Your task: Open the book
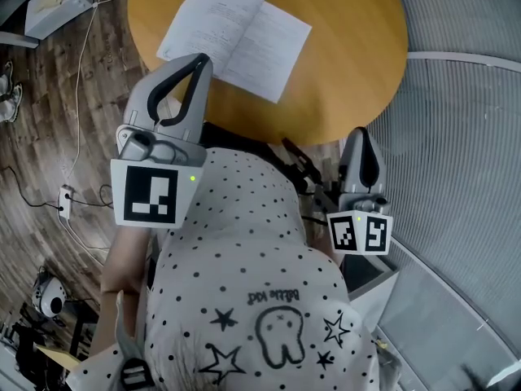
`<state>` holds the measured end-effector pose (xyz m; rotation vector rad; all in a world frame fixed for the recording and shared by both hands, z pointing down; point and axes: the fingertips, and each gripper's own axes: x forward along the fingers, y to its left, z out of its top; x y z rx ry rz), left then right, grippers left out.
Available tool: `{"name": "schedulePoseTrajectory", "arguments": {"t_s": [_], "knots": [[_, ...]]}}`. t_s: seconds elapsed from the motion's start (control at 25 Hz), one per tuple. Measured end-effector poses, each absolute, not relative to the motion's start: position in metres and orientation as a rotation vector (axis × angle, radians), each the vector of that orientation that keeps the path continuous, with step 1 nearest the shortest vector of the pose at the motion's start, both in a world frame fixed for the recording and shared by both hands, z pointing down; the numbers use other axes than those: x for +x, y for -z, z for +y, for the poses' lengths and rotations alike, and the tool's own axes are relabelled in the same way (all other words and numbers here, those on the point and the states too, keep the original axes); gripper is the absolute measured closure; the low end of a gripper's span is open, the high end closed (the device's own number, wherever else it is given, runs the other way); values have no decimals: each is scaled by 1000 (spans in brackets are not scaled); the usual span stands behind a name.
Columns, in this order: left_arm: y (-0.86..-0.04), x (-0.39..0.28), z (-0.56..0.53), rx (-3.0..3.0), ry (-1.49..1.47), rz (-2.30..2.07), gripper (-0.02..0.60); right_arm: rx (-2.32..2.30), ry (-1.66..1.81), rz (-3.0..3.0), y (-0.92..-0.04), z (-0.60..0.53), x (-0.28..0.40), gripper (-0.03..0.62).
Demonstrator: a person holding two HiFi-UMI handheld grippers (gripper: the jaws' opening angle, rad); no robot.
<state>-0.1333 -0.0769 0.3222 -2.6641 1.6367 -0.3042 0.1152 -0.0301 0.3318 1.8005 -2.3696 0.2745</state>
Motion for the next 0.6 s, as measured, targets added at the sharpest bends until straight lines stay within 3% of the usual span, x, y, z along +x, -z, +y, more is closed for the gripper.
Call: {"name": "schedulePoseTrajectory", "arguments": {"t_s": [0.6], "knots": [[-321,-132,-76,-2672,288,1642,572,1793,-299,-2376,-333,-32,114,589]]}}
